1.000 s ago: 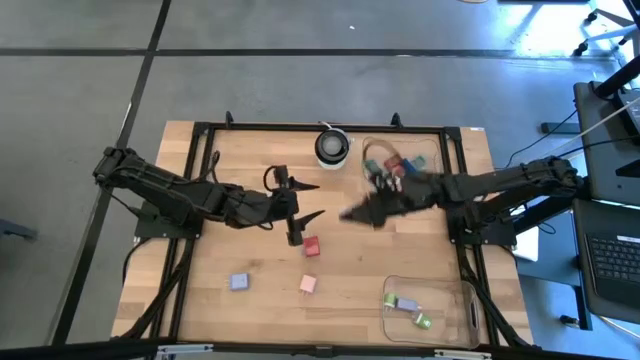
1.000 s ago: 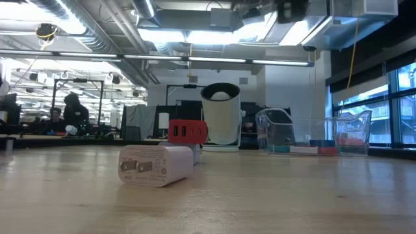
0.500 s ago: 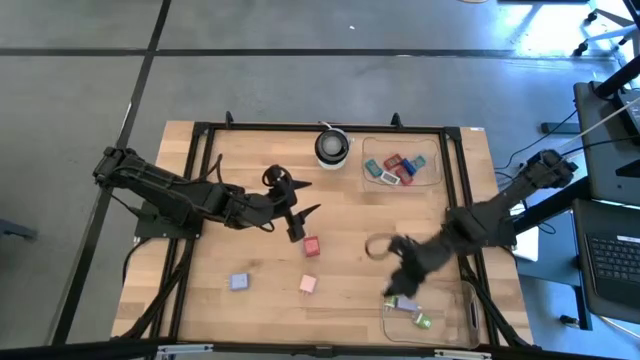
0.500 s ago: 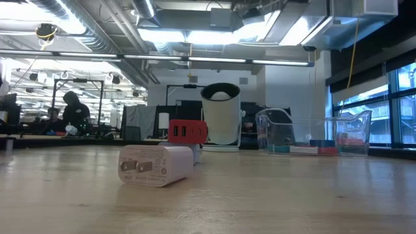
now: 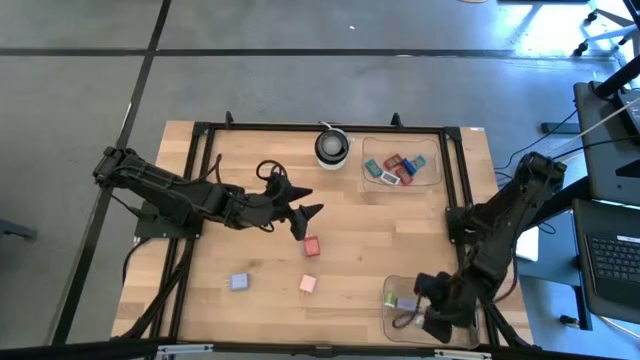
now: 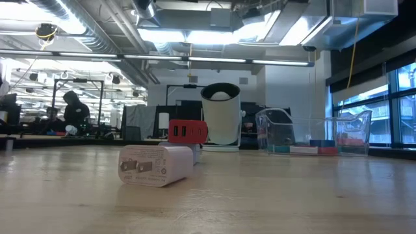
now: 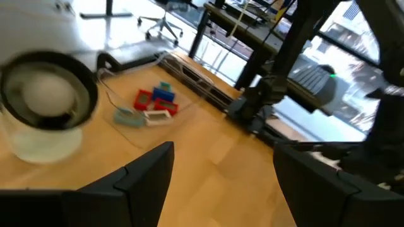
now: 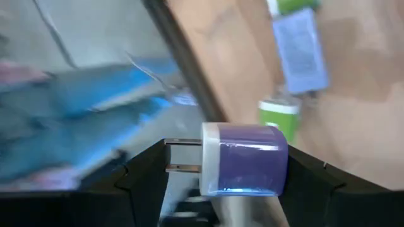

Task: Pick & Place Office items
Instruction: Put the violet charger adapter into the bottom transparent bin, then put the red charger adapter into the bottom transparent bin

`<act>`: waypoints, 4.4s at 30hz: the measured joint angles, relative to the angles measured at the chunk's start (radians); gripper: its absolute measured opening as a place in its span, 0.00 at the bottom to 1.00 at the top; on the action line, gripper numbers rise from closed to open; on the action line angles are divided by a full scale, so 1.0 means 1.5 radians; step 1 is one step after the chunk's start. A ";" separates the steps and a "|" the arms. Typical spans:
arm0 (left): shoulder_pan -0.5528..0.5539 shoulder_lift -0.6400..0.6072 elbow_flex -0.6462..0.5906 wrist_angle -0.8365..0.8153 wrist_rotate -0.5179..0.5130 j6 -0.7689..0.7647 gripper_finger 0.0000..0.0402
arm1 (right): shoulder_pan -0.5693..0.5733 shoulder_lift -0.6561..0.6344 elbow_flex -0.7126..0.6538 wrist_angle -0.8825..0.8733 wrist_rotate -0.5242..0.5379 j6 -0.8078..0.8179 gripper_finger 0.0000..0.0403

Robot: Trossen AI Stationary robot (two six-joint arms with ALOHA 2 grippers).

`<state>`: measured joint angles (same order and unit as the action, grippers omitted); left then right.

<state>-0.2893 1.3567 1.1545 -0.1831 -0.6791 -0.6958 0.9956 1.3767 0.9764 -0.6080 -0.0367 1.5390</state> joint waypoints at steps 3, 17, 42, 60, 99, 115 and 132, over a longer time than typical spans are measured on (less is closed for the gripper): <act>-0.006 0.001 0.000 0.000 0.014 -0.036 0.66 | 0.025 0.036 0.000 -0.021 -0.001 -0.039 0.61; -0.073 0.001 0.000 0.026 -0.068 -0.069 0.66 | 0.050 0.170 0.000 -0.041 -0.016 -0.193 0.61; -0.085 0.161 0.000 0.025 0.097 0.076 0.71 | 0.022 0.134 0.000 -0.041 -0.142 -0.158 0.81; -0.078 0.156 0.000 -0.214 0.159 0.159 0.71 | -0.134 -0.067 0.000 -0.103 0.135 -0.166 0.76; -0.028 0.250 -0.002 -0.189 0.186 0.201 0.77 | -0.485 -0.077 0.000 -0.090 0.204 -0.411 0.76; -0.028 0.273 -0.002 -0.189 0.223 0.180 0.77 | -0.485 -0.077 0.000 -0.089 0.206 -0.403 0.76; -0.028 0.283 -0.002 -0.175 0.224 0.178 0.77 | -0.482 -0.077 0.000 -0.088 0.206 -0.386 0.76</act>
<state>-0.3317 1.7817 1.1515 -0.4454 -0.3435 -0.4281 0.2726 1.2617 0.9764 -0.7406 0.2722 0.9607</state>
